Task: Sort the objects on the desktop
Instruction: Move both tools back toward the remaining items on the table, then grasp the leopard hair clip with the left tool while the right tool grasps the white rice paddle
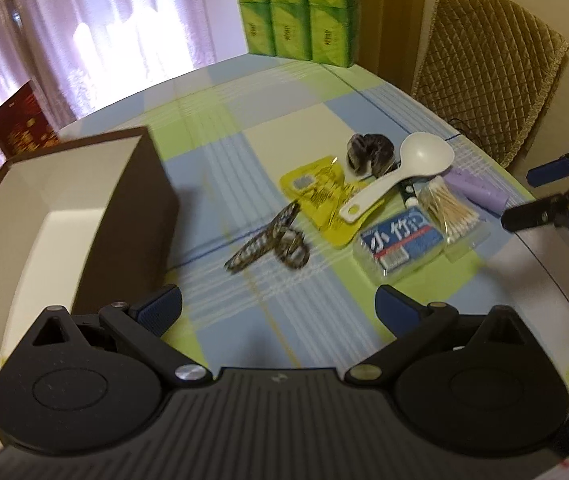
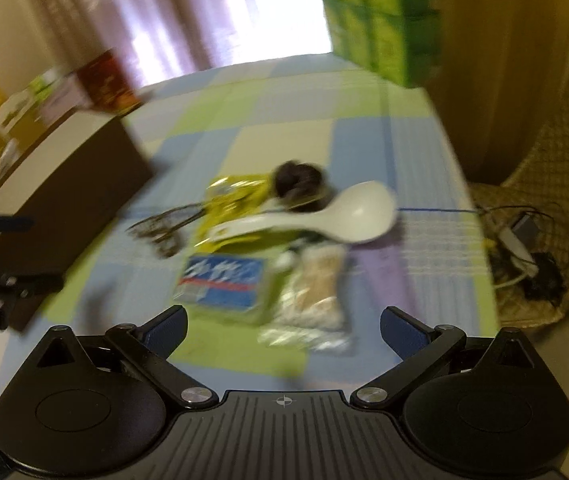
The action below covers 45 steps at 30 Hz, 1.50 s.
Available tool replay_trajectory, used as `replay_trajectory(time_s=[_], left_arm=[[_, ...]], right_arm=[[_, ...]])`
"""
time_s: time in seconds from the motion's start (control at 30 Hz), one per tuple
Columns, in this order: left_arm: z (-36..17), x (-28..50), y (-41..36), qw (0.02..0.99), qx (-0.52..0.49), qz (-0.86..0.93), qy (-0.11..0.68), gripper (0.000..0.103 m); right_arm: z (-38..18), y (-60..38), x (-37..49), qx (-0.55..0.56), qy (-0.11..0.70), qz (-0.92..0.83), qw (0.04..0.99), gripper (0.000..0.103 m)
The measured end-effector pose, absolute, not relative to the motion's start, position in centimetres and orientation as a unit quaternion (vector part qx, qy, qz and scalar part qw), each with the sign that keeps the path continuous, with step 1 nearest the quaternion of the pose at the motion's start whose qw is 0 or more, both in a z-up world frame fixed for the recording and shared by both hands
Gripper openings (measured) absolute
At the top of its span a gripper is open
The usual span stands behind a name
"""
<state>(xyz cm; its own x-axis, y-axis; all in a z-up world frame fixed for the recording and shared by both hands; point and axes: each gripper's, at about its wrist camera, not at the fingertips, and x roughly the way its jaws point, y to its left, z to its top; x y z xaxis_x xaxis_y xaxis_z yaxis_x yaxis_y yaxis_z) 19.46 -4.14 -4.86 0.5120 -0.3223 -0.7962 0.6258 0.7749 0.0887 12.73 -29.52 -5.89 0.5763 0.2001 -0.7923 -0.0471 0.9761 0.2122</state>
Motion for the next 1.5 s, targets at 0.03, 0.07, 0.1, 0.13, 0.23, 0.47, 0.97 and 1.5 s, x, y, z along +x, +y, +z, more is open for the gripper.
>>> replay_trajectory(time_s=[0.03,0.07,0.1,0.13,0.23,0.47,0.97,1.5], left_arm=[[-5.2,20.0,-4.6,0.849,0.187,-0.281,0.407,0.101],[-5.5,20.5,-5.0,0.848,0.188,-0.284,0.406,0.101],[-5.9,21.2,-5.4,0.847,0.189,-0.285,0.407,0.1],[-6.2,21.7,-5.8,0.846,0.19,-0.286,0.409,0.1],[-7.3,23.4,-6.7,0.842,0.194,-0.287,0.414,0.098],[-9.7,26.2,-8.1,0.829,0.212,-0.293,0.427,0.097],[-13.0,28.9,-9.7,0.789,0.258,-0.34,0.442,0.08],[-12.7,27.4,-8.0,0.789,0.229,-0.344,0.454,0.034]], right_arm=[[-6.1,-30.4,13.3,0.091,0.452,0.058,0.885,0.1],[-6.3,-31.2,13.8,0.1,0.45,0.049,0.886,0.097],[-6.5,-31.9,14.4,0.109,0.447,0.043,0.887,0.088],[-6.7,-32.7,15.0,0.119,0.446,0.038,0.886,0.085],[-7.7,-34.9,16.8,0.147,0.448,0.018,0.882,0.074],[-10.3,-37.7,20.7,0.199,0.456,0.018,0.867,0.042],[-12.9,-38.2,24.2,0.209,0.461,0.02,0.862,0.023],[-12.5,-37.7,24.0,0.205,0.451,0.035,0.868,0.001]])
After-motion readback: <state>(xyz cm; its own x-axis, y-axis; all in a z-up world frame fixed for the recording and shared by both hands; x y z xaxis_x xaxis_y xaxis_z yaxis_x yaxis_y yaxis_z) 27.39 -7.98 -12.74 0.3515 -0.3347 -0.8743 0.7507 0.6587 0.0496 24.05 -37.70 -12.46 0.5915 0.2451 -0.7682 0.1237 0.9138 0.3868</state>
